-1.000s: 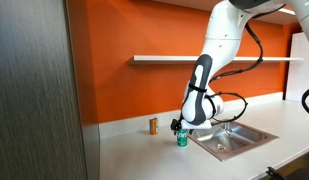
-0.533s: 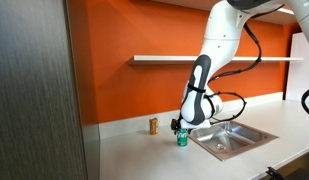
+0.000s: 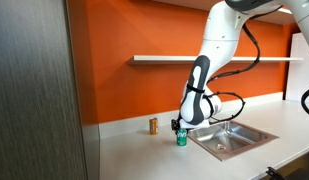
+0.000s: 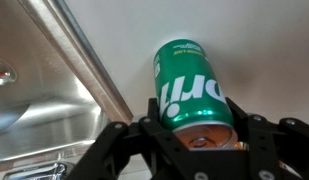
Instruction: Put the green can on the bottom shelf.
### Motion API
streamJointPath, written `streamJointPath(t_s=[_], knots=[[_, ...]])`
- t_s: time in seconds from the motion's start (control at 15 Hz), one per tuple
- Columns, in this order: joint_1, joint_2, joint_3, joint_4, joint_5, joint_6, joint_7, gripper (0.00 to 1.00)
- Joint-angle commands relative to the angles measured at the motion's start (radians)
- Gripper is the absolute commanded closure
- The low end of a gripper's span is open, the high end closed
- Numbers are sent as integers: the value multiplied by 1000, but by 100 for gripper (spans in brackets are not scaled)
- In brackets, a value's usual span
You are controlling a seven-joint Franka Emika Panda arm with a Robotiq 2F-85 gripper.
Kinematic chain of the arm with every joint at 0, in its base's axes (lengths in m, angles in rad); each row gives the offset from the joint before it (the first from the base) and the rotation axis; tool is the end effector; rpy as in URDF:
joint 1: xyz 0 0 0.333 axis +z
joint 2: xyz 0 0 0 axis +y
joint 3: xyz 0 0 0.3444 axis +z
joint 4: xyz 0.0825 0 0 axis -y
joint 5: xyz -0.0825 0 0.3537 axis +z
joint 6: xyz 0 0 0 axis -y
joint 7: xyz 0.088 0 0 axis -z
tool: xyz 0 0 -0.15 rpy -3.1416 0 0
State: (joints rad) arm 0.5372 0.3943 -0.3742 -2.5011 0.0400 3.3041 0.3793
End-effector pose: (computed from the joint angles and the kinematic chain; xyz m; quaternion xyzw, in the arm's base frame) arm 0.5132 0.0758 0.2083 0.9692 -0.0971 0.2262 0.0044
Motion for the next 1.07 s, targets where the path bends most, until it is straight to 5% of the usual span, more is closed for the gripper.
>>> streamJointPath(t_s=[0.0,0.53,1.0], knots=[[8,14,-4,19,12,-5,13,61],[36,-90,-24,-6,15,-136,11,61],[155,-218,-142,-16,-25,-310,48,61]])
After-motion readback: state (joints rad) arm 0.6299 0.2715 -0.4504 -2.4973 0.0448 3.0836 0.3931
